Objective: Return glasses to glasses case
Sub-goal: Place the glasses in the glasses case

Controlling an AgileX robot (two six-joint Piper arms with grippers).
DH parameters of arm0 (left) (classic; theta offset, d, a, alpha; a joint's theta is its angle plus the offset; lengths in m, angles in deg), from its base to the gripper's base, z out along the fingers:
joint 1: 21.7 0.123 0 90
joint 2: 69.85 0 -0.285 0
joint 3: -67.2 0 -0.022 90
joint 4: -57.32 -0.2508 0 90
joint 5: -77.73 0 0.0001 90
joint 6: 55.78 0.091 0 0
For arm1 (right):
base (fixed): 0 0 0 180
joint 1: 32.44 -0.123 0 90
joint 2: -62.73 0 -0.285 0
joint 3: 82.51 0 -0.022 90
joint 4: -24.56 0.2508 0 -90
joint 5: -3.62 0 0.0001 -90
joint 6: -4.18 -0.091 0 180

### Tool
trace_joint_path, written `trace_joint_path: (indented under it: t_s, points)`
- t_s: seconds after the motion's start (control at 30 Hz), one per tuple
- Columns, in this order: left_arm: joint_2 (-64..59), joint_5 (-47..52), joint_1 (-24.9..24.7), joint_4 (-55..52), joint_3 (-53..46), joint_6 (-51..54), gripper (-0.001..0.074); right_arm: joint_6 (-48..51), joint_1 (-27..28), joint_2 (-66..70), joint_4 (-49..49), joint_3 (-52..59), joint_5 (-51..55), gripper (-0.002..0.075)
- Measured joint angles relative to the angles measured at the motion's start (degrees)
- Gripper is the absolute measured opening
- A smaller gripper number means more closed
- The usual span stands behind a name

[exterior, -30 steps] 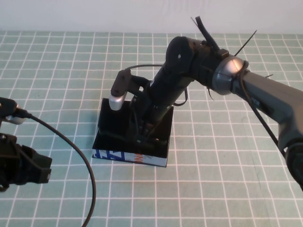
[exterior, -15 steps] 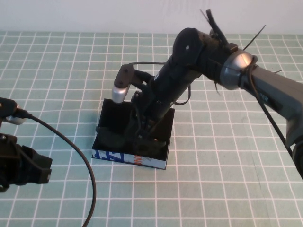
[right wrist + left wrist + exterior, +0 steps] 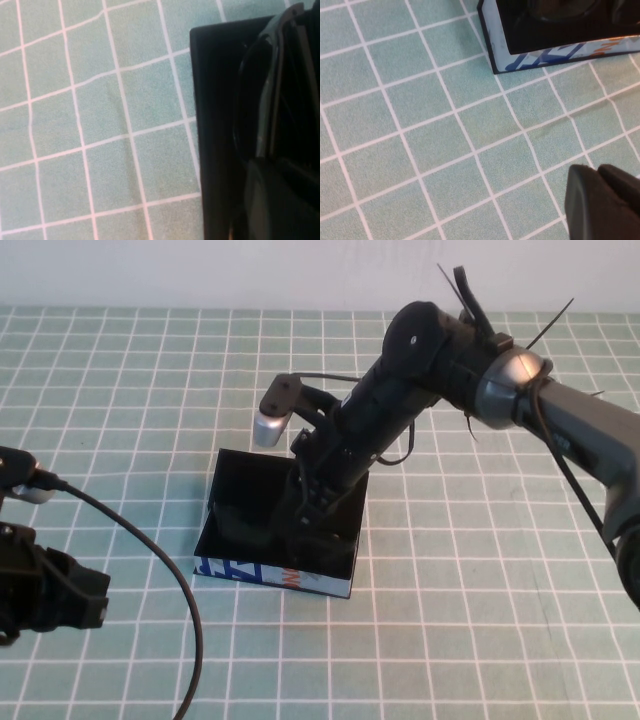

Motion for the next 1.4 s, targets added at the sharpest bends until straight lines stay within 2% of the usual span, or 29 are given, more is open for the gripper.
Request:
trace_joint_path:
  t_s: [0.5,0.6,0.8,1.03,1.17,1.3,1.4]
  points:
    - [0.0,-0.1,0.0,0.0,0.0,0.1,0.0,0.0,0.0,1.3,0.4,0.0,0.0,-0.0003]
    - [0.0,-0.2,0.0,0.0,0.0,0.1,0.0,0.0,0.0,1.4,0.4,0.0,0.0,0.0037]
    - [0.0,-0.2,0.0,0.0,0.0,0.1,0.0,0.0,0.0,1.4,0.4,0.0,-1.2,0.0195]
    - [0.0,-0.2,0.0,0.0,0.0,0.1,0.0,-0.2,0.0,1.5,0.2,-3.7,-2.2,0.0226]
    - [0.0,-0.2,0.0,0.0,0.0,0.2,0.0,-3.8,0.0,1.5,0.0,-8.7,-1.9,0.0197]
    - [0.0,-0.3,0.0,0.0,0.0,0.3,0.0,-4.8,0.0,0.4,-2.2,-10.0,-0.2,0.0059]
    - [0.0,-0.4,0.0,0.0,0.0,0.3,0.0,-7.3,0.0,-1.6,-9.1,-9.2,0.4,0.0006]
